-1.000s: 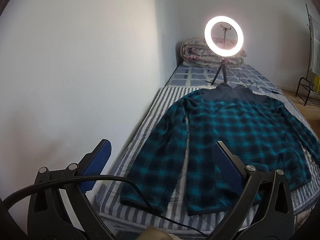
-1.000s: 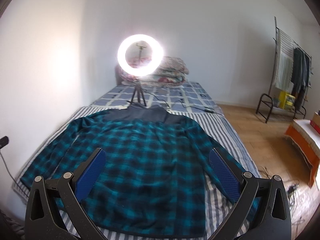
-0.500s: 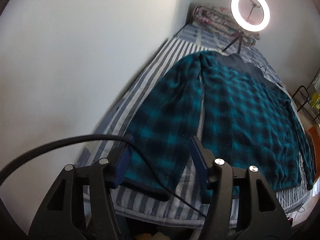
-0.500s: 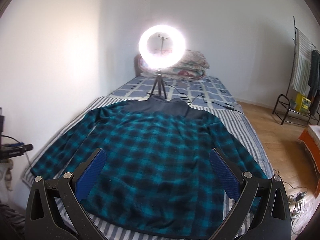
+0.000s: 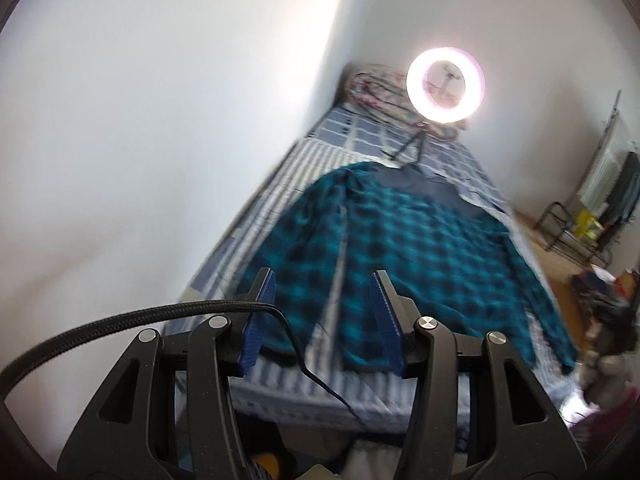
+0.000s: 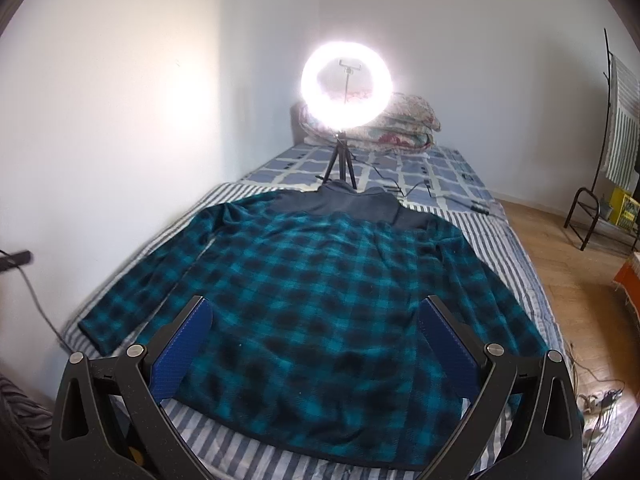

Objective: Fold large clothes

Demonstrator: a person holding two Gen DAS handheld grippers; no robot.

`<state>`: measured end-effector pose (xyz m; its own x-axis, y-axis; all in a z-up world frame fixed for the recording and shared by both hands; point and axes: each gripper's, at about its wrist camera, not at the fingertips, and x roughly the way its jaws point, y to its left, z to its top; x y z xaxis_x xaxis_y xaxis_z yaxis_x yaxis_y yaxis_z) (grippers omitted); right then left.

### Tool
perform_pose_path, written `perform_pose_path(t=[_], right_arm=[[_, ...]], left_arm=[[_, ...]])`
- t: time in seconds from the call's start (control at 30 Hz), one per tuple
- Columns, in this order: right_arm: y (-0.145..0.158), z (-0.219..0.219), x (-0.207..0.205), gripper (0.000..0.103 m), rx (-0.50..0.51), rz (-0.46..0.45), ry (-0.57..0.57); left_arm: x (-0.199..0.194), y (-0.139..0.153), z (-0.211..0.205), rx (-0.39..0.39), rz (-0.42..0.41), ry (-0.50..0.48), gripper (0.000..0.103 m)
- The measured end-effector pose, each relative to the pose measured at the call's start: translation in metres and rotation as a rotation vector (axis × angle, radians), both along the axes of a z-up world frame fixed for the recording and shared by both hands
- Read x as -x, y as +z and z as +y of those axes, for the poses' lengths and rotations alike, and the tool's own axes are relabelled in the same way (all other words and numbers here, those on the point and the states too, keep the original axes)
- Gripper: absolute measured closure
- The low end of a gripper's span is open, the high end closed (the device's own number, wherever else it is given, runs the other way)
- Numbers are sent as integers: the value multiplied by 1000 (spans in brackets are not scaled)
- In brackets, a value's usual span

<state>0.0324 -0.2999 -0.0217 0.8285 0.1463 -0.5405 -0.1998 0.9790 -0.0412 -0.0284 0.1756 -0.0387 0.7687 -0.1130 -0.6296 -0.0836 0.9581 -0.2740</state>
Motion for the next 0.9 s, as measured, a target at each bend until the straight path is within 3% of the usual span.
perform_pose_path(t=[0.13,0.23,0.3,0.4,0.5,0.53,0.57,0.6,0.7,0.8,0.83,0.9], right_arm=[[0,4,3,0,19,-13,5],[3,5,4,0,-16,-1,21],[8,6,6,0,-43,-4,38],[14,11,14,0,-55,-30,61],[17,14,21,0,-62,-44,84],[18,15,22,0,-66,-45,91],[19,15,24,0,-70,-46,97],[20,14,26,0,-76,-48,102],[23,10,30,0,-97,-52,104],[27,2,32,0,-132,-54,98],[27,-2,32,0,-145,-54,89],[28,-6,30,0,-170,-46,79]], left_arm=[[18,28,-14,-136,100,-119,53],[19,24,-18,-254,290,-186,52],[19,12,-11,-297,450,-195,52],[24,5,-3,-328,595,-221,52],[24,18,12,-381,602,-153,49],[23,21,14,-407,594,-139,44],[23,23,16,-437,593,-128,31],[25,21,19,-459,618,-115,25],[29,-1,26,-484,726,-127,25],[26,-10,23,-365,805,-188,25],[26,-10,20,-357,811,-197,25],[20,7,16,-327,743,-210,25]])
